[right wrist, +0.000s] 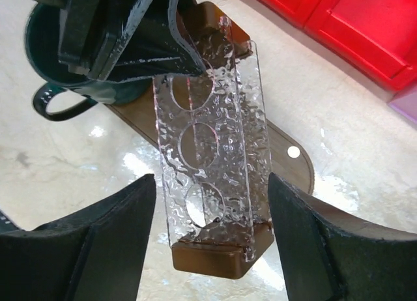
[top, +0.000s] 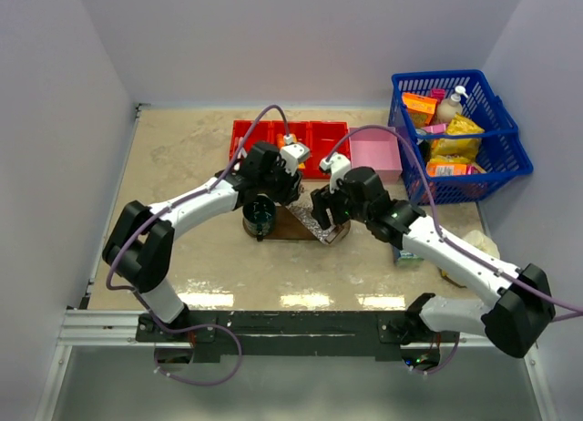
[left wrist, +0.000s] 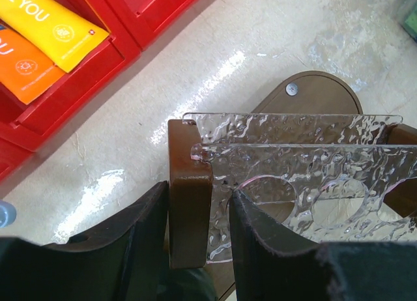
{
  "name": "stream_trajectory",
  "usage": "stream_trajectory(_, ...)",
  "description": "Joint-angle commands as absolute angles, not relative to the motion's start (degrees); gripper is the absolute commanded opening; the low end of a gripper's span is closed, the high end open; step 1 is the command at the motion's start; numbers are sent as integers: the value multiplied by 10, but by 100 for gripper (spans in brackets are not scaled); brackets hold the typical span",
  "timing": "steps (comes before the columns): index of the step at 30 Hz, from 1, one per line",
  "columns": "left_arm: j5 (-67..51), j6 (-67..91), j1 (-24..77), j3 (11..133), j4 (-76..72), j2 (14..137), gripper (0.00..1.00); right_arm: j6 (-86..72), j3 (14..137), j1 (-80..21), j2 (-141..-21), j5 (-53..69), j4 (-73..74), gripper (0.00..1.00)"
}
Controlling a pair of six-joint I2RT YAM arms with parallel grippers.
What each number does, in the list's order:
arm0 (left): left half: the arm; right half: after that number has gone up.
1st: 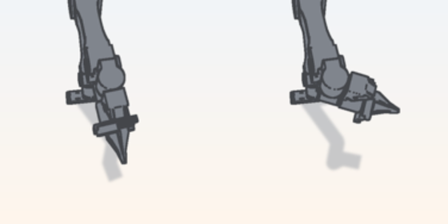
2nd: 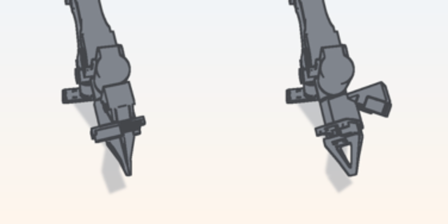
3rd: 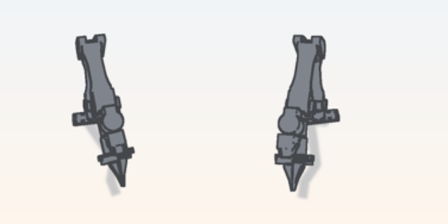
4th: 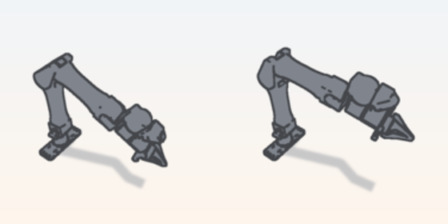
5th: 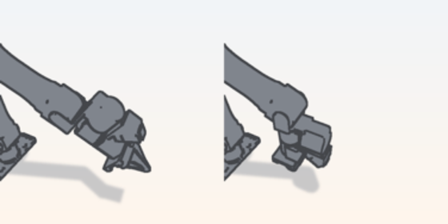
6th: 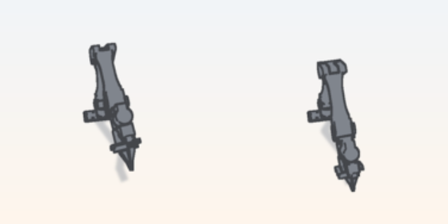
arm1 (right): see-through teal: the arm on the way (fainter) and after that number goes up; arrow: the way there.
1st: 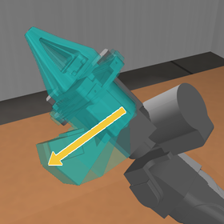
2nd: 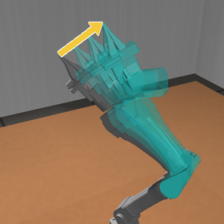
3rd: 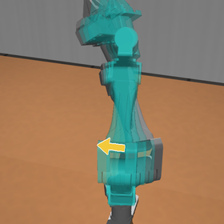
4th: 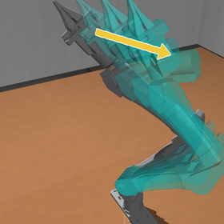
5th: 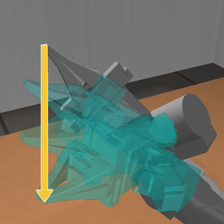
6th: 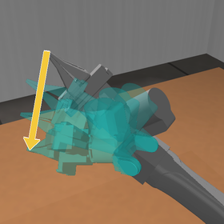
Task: Prepare toiletry sets of a toothbrush and toothpaste on the tray
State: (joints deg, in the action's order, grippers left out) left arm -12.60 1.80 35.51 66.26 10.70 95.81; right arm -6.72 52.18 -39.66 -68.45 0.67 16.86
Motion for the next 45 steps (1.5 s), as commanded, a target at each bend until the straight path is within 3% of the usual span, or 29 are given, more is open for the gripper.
stream_trajectory(1, -113, 42, 357, 702, 105, 959, 0, -33, 556, -434, -686, -102, 176, 72)
stream_trajectory(7, -94, 60, 356, 711, 118, 965, 0, -144, 598, -490, -709, -224, 226, 68)
stream_trajectory(16, -84, 89, 355, 709, 119, 965, 0, -351, 524, -528, -711, -206, 129, 63)
stream_trajectory(38, -94, 107, 356, 687, 104, 952, 0, -486, 518, -536, -777, -312, 141, 58)
stream_trajectory(45, -90, 113, 357, 676, 98, 936, 0, -539, 520, -535, -781, -340, 155, 53)
